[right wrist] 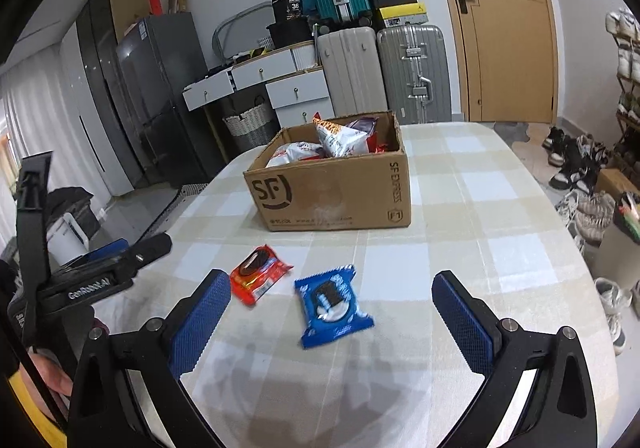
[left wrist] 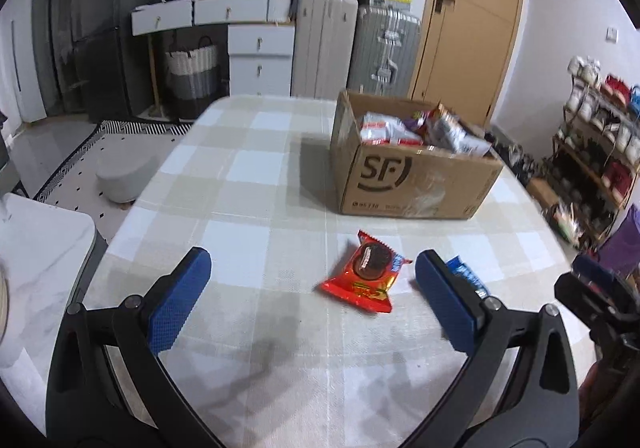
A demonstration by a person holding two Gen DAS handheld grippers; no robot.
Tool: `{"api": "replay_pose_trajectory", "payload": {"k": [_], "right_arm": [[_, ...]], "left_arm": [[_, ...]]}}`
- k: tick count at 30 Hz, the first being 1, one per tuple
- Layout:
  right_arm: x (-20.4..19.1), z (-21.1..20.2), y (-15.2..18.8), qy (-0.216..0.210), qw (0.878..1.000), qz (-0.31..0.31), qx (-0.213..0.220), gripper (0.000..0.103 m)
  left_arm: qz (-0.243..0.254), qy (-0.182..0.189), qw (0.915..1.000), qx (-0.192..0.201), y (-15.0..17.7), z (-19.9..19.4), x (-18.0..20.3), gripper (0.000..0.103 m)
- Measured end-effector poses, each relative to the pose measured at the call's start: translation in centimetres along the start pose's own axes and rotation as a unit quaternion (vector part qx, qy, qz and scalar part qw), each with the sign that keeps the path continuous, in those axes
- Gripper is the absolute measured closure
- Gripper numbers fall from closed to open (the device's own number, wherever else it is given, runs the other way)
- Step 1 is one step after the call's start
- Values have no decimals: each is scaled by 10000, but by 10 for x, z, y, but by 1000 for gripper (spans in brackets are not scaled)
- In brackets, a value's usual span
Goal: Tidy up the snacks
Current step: 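Grasp the blue Oreo pack with the right tool while the left tool grasps the red cookie pack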
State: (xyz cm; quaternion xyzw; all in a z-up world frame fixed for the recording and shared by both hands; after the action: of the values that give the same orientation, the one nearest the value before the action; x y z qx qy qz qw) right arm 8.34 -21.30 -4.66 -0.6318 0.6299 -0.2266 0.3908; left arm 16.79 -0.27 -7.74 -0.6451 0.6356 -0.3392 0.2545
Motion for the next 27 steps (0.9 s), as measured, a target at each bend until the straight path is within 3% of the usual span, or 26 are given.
{"api": "replay_pose_trajectory", "payload": {"k": [5, 9, 12, 17, 22, 24, 26, 27], "right_arm": [[-2, 38, 3, -9, 9989, -256, -384, 1], [1, 81, 14, 444, 9929, -482, -990, 1], [2, 104, 17, 280, 9904, -427, -1287, 6], [-13, 127, 21, 139, 9852, -875, -1470, 7], [-22, 145, 30, 92, 9778, -1085, -1792, 30], [-20, 150, 31, 136, 9766, -1080, -1855, 34], [-18, 149, 30, 150, 9774, -1051, -1827, 43], [-17, 148, 29, 140, 9778, -1011, -1830, 53]], "left_arm": [[64, -5, 9995, -323, -4, 38, -2, 1], [-55, 82, 9986, -523, -11, 67, -5, 1], [-7, 75, 9982, -592, -14, 83, -2, 1], [123, 139, 9974, -703, -17, 102, 7, 1], [105, 201, 9967, -784, -16, 111, 8, 1], [72, 203, 9963, -831, -14, 115, 7, 1], [59, 179, 9960, -874, -12, 119, 7, 1], [63, 183, 9959, -887, -10, 118, 7, 1]]}}
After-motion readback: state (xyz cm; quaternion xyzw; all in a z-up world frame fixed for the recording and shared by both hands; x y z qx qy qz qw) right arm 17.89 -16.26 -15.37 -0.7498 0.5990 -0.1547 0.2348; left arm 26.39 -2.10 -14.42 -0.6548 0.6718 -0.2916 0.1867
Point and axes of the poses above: each gripper's, at about its wrist camera, not at the fingertips, and z roughly the way its jaws point, x to its right, y to its underside, the point moved 5 cm from there along z, roughly the way its jaws point, and after that the axes turned 1 degree about y, right-handed, at the moved point
